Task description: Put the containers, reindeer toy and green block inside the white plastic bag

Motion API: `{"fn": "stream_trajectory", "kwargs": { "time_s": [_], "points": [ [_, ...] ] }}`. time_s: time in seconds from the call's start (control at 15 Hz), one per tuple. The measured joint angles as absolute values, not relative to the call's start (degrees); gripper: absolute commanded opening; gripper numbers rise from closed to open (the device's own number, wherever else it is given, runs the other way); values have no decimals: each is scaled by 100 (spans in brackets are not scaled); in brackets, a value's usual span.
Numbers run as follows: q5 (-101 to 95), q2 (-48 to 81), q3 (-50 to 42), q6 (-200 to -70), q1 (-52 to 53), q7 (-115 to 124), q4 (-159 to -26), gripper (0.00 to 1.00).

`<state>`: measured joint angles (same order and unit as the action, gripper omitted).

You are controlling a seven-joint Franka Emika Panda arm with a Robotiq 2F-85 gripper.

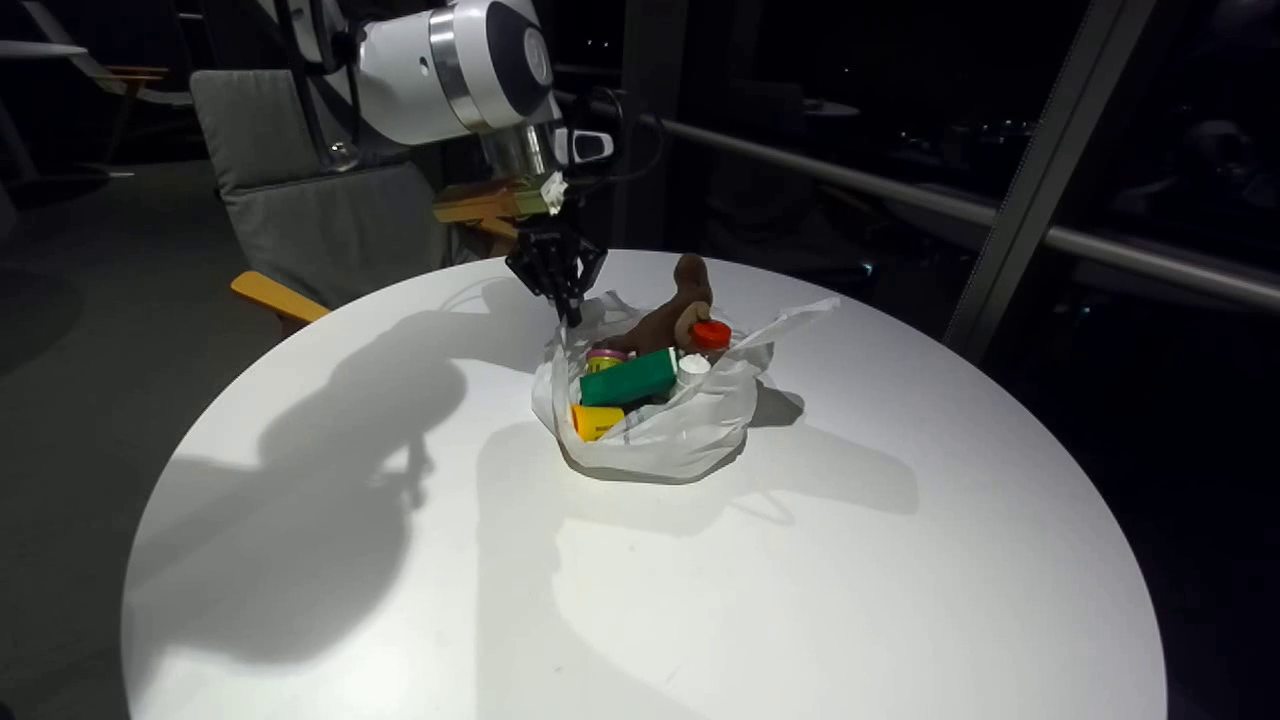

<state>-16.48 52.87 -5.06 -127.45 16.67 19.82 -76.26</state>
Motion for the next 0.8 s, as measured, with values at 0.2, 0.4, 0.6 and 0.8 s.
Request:
{"fn": "stream_trajectory", "kwargs": {
  "time_s": [0.2,0.4,0.6,0.8],
  "points": [
    [-1648,5127,-517,-12746,1639,1982,-7694,9],
    [-1648,4962,-511,-12746,1581,1951,-7798,7],
    [-1607,4858,-425,-12746,1461,1728,-7915,31],
    [-1485,4814,-303,-12758,1323,1445,-7989,43]
  ]
}}
